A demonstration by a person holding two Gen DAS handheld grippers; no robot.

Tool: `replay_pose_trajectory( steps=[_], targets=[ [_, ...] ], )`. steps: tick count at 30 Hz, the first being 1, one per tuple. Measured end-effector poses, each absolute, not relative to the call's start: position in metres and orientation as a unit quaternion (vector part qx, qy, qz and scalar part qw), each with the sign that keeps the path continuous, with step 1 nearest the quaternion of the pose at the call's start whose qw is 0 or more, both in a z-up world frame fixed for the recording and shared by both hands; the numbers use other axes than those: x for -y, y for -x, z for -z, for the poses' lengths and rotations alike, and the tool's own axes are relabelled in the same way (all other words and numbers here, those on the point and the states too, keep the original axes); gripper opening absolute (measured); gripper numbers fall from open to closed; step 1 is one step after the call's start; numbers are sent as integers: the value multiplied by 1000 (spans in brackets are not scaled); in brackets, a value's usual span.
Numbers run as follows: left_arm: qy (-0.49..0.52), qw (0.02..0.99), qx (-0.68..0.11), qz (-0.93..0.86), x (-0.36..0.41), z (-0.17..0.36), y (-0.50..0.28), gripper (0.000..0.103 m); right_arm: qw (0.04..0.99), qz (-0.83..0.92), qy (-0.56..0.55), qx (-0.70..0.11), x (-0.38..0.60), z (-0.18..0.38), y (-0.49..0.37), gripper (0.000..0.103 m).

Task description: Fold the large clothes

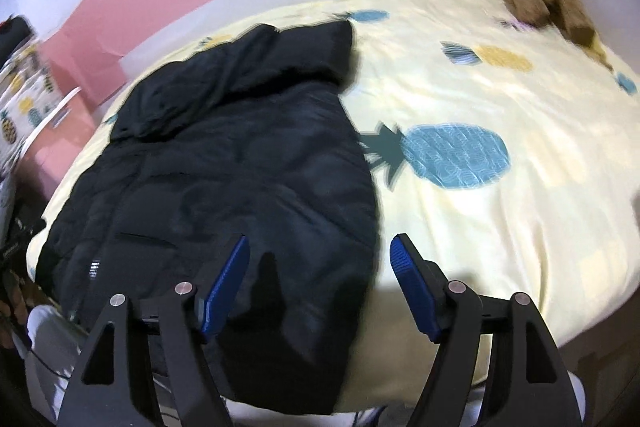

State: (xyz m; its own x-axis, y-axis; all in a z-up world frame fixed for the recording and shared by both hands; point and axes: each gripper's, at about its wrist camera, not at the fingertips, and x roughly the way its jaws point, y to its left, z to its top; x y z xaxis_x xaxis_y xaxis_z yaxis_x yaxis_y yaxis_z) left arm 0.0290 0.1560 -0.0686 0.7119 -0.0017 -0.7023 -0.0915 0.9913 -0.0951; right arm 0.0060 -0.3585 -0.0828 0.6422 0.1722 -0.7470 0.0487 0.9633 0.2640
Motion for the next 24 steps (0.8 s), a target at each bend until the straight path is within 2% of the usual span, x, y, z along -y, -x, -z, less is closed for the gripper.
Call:
replay_pose_trajectory(
  steps=[5, 15, 17, 18, 19, 21, 22, 24],
  targets=[
    [81, 907, -413, -23, -171, 97, -27, 50, 870, -54, -179, -457, 366, 108, -8, 73],
    [88, 908, -410, -8, -151, 108, -15, 50, 848, -103, -227, -468, 355, 116, 1, 73],
    [99, 905, -414, -9, -154, 111, -14, 50, 847, -97, -225, -472, 355, 116, 0, 64],
    [98, 905, -415, -9, -153, 110, -14, 44, 847, -98, -223, -472, 355, 114, -1, 47],
    [96, 905, -415, -10, -152, 108, -14, 34, 848, -97, -224, -471, 355, 113, -1, 37],
    [90, 907, -411, -10, -150, 101, -14, 21, 853, -101, -221, -461, 353, 105, 0, 21],
    [92, 908, -408, -7, -150, 96, -13, 16, 858, -103, -216, -454, 352, 98, 1, 17],
    [96, 915, -391, -1, -151, 79, -11, 14, 867, -110, -217, -436, 353, 83, 4, 15]
  ],
)
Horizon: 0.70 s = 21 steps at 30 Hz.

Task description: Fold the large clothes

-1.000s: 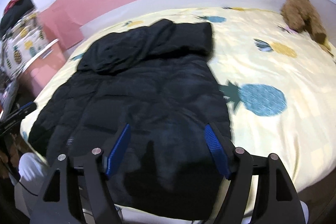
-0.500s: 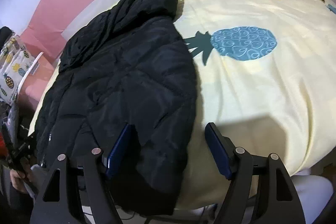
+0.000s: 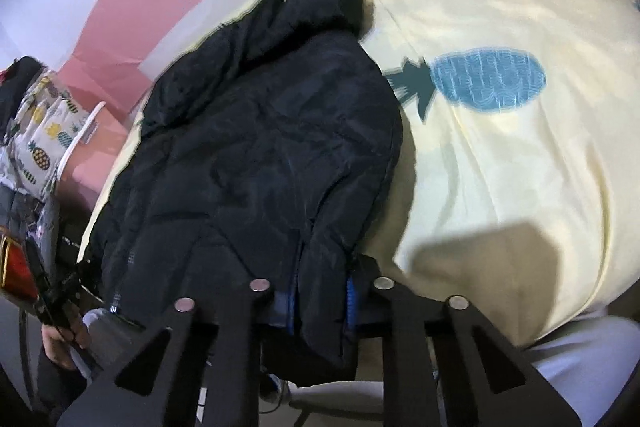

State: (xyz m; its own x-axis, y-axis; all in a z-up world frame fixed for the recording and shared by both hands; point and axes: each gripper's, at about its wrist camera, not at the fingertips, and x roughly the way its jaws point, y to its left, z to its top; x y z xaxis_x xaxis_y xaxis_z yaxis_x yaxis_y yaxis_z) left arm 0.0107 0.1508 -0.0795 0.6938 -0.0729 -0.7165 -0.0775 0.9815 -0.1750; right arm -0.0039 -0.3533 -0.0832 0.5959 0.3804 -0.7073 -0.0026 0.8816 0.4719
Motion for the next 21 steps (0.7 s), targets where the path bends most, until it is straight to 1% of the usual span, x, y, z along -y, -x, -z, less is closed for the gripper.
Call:
replay_pose_trajectory(
  steps=[8, 15, 21],
  targets=[
    [117, 949, -292, 25, -156, -8, 24, 13, 904, -129, -223, -343, 367, 1, 36, 13],
    [131, 956, -258, 38, -159, -45, 62, 13, 921, -133, -222, -293, 372, -39, 72, 13],
    [140, 960, -239, 42, -162, -63, 56, 13, 926, -128, -237, -265, 385, -49, 59, 13]
  ],
)
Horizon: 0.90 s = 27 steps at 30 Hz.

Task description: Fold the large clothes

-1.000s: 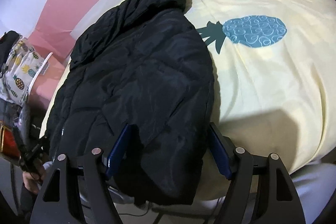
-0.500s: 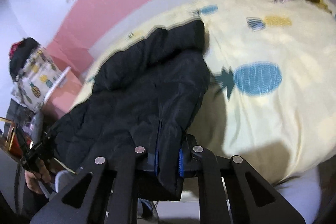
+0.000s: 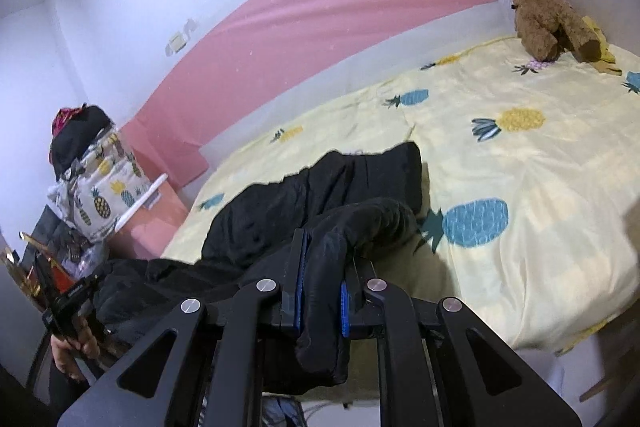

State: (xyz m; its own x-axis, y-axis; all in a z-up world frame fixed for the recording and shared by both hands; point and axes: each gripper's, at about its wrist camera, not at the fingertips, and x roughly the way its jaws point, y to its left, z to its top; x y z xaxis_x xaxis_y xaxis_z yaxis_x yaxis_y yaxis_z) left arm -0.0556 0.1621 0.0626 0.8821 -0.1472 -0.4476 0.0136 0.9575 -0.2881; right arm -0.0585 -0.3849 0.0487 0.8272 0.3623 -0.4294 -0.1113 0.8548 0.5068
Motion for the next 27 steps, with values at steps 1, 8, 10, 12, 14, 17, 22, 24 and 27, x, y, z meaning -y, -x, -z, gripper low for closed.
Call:
replay_pose_trajectory(
  steps=[1, 8, 10, 12, 14, 17, 22, 24, 27],
  targets=[
    [142, 960, -237, 41, -162, -64, 50, 13, 926, -128, -240, -261, 386, -51, 52, 13],
    [145, 964, -217, 41, -161, -88, -23, 13, 936, -123, -232, -234, 385, -81, -20, 13],
    [145, 965, -217, 39, -159, -93, -53, 13, 936, -117, -232, -237, 384, -88, -53, 13],
    [141, 964, -221, 33, -157, -95, -91, 13, 938, -106, -223, -245, 381, -93, -90, 13],
    [140, 962, -234, 27, -156, -92, -130, 13, 936, -94, -218, -258, 376, -95, -121, 13],
    [140, 957, -255, 20, -153, -79, -177, 13, 932, -73, -205, -290, 369, -87, -176, 13],
    [135, 938, -318, 7, -148, -28, -255, 14, 915, -49, -183, -358, 363, -43, -243, 13],
    [135, 931, -338, 5, -146, -5, -274, 14, 902, -39, -182, -389, 362, -15, -267, 14],
    [135, 923, -360, 4, -143, 28, -294, 16, 890, -31, -182, -417, 361, 17, -288, 14]
  ],
)
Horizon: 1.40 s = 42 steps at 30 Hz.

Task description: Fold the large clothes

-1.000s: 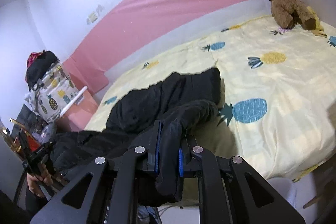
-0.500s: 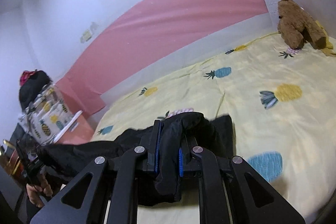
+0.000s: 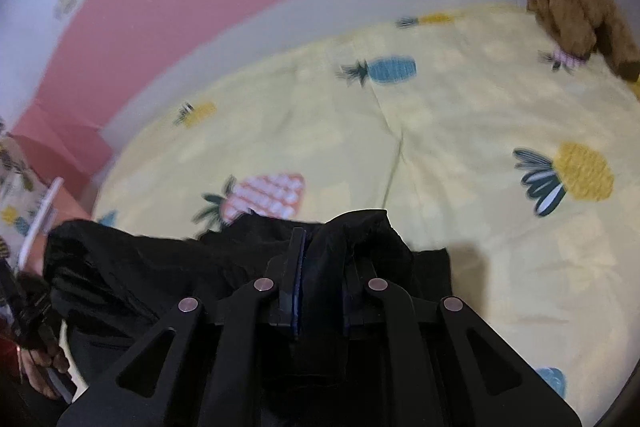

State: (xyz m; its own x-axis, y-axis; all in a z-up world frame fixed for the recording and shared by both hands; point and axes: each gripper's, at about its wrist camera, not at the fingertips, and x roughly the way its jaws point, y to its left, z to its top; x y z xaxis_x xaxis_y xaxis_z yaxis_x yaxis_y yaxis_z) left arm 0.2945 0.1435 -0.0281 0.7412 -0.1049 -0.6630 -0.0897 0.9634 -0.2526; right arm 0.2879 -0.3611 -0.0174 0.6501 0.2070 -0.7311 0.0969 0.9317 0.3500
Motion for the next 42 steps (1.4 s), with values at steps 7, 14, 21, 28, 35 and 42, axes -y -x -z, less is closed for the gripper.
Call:
replay_pose_trajectory(
  steps=[7, 14, 21, 28, 35, 42],
  targets=[
    [176, 916, -358, 27, -152, 51, -309, 23, 873, -49, -224, -429, 371, 48, -303, 18],
    [235, 921, -308, 49, -164, 22, -298, 54, 862, -107, -348, -353, 396, 18, -291, 75],
    [235, 941, -241, 17, -173, -18, -276, 88, 918, -82, -244, -302, 377, -40, -260, 76],
    [155, 925, -320, 132, -107, 1, -269, 88, 904, -122, -74, -402, 298, -1, -257, 76],
    [88, 912, -384, 114, -68, 49, -322, 88, 880, -84, -58, -464, 292, 39, -304, 76],
    [85, 908, -390, 123, -61, 27, -319, 87, 884, -82, -59, -456, 300, 20, -303, 76]
  ],
)
